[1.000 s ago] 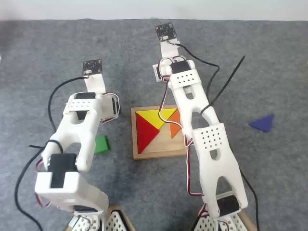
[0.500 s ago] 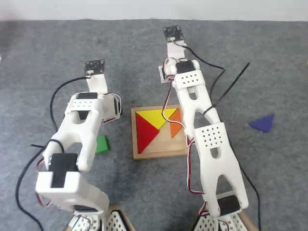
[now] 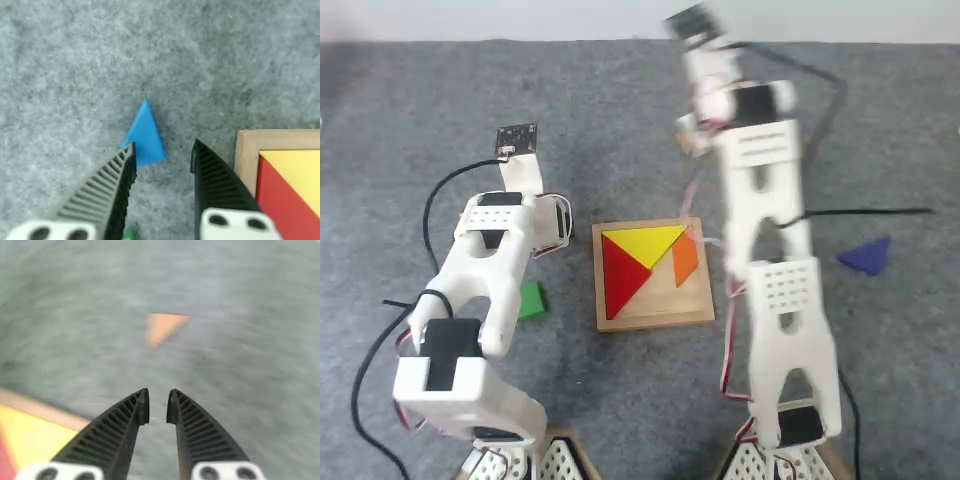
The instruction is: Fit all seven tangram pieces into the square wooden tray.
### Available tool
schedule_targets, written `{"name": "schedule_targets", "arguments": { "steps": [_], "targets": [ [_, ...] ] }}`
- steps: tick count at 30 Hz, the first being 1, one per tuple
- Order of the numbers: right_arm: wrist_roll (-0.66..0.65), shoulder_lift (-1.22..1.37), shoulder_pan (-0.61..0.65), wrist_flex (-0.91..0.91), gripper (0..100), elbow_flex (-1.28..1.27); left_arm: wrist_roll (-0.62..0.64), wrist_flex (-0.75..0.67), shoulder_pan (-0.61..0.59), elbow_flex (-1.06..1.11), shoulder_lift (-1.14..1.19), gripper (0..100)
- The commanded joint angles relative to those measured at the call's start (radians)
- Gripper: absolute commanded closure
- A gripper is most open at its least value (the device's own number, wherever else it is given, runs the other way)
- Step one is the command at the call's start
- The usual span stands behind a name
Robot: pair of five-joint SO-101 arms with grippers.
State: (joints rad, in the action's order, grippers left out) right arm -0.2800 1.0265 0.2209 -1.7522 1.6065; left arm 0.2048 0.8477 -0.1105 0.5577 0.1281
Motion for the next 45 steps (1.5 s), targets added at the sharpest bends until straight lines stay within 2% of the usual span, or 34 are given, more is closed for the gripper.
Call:
{"name": "schedule_targets", "arguments": {
  "steps": [1,5,7,12,19,22,24,27,30,36,39,42,45],
  "targets": [
    [-0.018,-0.068,-0.108,0.079,90.4,0.003,-0.012,0.005,0.005,-0.012,-0.011,82],
    [-0.025,0.084,-0.096,0.461,90.3,-0.094,-0.012,0.005,0.025,-0.007,-0.009,82],
    [-0.025,0.162,-0.077,0.572,90.4,-0.097,-0.012,0.005,0.018,-0.005,-0.009,82],
    [0.009,0.268,-0.045,0.483,90.4,0.084,-0.012,0.003,0.023,-0.005,-0.009,82],
    [0.021,0.269,-0.070,0.470,90.3,0.077,-0.049,0.003,0.025,-0.007,-0.009,82],
    [0.021,0.200,-0.124,0.357,90.3,0.077,-0.052,0.005,0.018,-0.013,-0.018,82],
    [0.017,0.122,-0.163,0.199,90.3,0.077,-0.074,0.020,0.017,-0.074,-0.020,82],
    [0.008,-0.005,-0.205,-0.062,88.2,0.074,-0.180,0.158,0.023,-0.269,0.000,82],
    [0.054,-0.082,-0.308,-0.050,87.4,-0.003,-0.233,0.302,0.057,-0.550,0.087,82],
    [0.058,-0.173,-0.383,-0.051,86.9,-0.256,-0.388,0.736,0.144,-1.443,0.546,76],
    [0.028,-0.317,-0.381,-0.051,86.8,-0.463,-0.396,0.885,0.192,-1.922,0.822,76],
    [-0.005,-0.567,-0.386,-0.047,86.6,-0.779,-0.393,0.891,0.213,-2.239,1.040,76],
    [-0.063,-0.816,-0.383,0.021,85.0,-1.183,-0.348,0.710,0.226,-2.198,1.102,76]
  ]
}}
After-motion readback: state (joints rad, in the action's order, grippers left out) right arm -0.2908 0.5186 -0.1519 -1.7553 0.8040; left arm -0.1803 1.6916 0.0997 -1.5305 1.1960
